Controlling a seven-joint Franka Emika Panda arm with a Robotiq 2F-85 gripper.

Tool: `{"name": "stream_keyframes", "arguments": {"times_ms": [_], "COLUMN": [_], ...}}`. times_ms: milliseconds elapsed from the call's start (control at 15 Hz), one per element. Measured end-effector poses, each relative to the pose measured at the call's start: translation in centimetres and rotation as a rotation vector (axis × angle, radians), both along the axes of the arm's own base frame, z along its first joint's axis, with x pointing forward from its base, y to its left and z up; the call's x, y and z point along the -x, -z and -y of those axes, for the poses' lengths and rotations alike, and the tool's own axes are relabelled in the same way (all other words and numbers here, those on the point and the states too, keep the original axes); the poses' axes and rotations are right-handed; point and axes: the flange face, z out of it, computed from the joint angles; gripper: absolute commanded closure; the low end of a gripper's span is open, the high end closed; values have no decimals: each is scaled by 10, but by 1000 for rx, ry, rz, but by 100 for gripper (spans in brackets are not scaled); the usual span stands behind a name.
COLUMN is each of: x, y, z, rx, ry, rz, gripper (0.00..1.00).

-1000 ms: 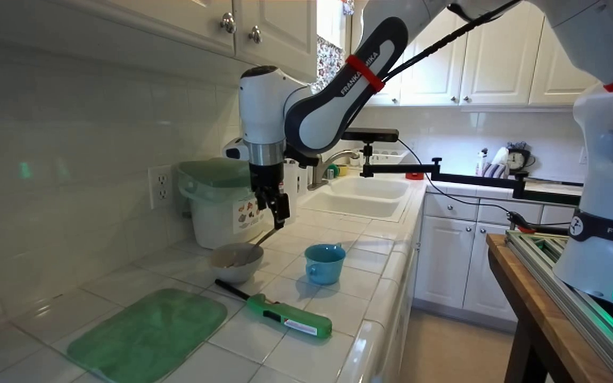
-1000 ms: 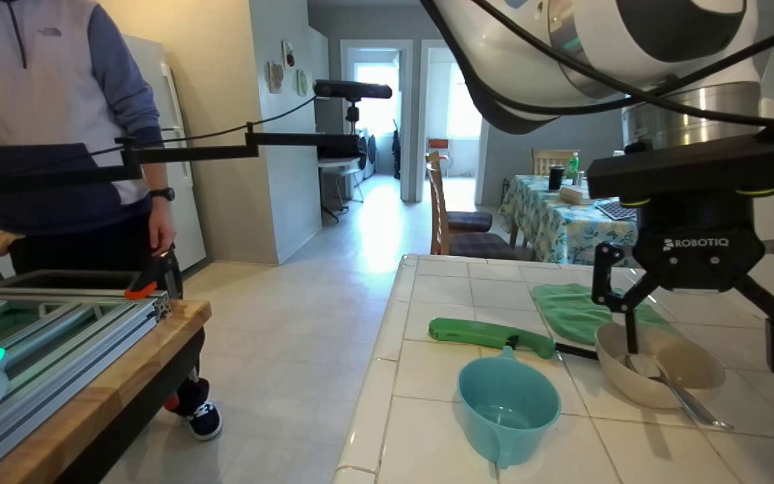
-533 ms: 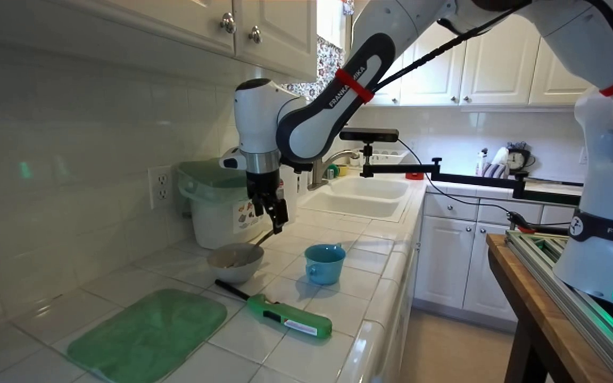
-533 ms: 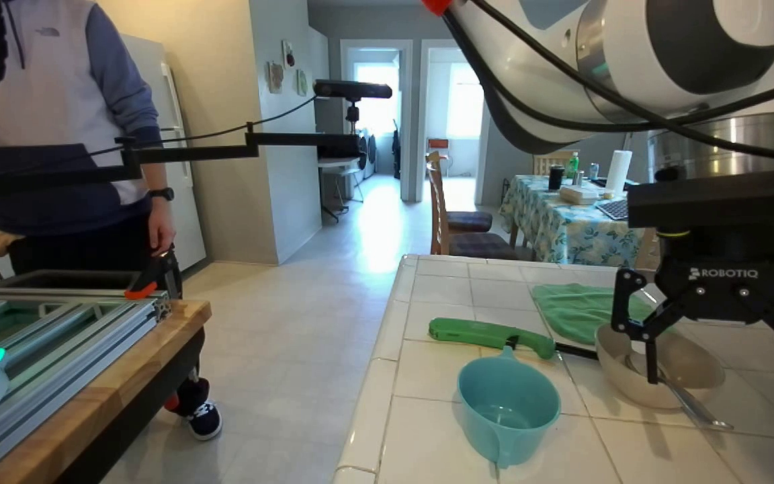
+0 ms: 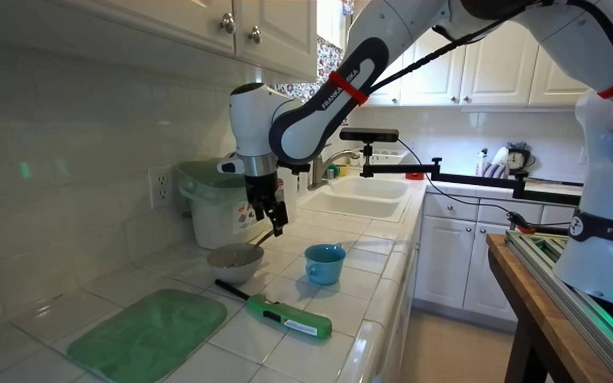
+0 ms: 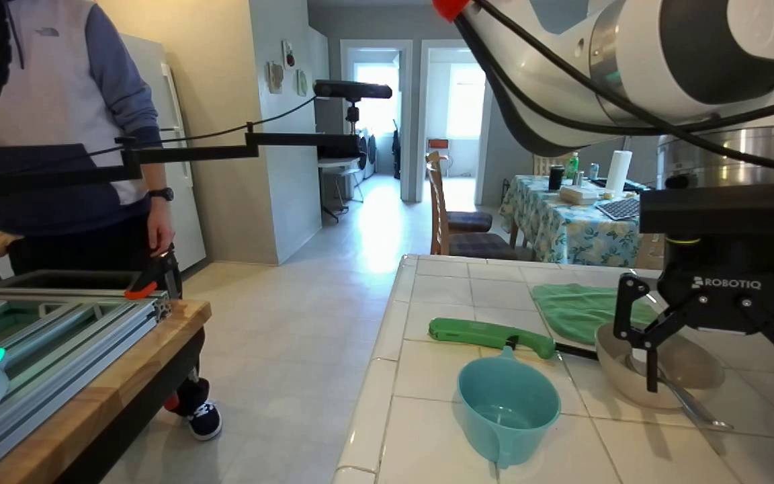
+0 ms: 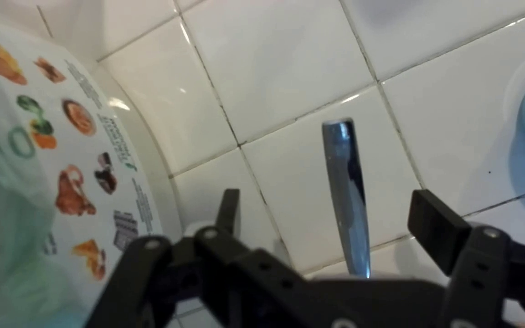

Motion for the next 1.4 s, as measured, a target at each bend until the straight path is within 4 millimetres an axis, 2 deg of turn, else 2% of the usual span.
{"name": "stream_keyframes", "arguments": {"times_ms": [333,600,667,733,800,867,933,1400], "x": [-1,-1,-1,0,0,0,0,-2], "y": [1,8,10,12,13,13,13,9], "z": [0,1,1,1,1,1,1,-3], "rx": [-5,-13,-16,-17,-17,-17,-17,-19], "ry": [-7,-8,-8,-7,-8,-8,-8,-13], "rz": [-12,-24,-28,-30,-31,-32,-32,-25], "gripper": [70,81,80,92,96,96,100,98]}}
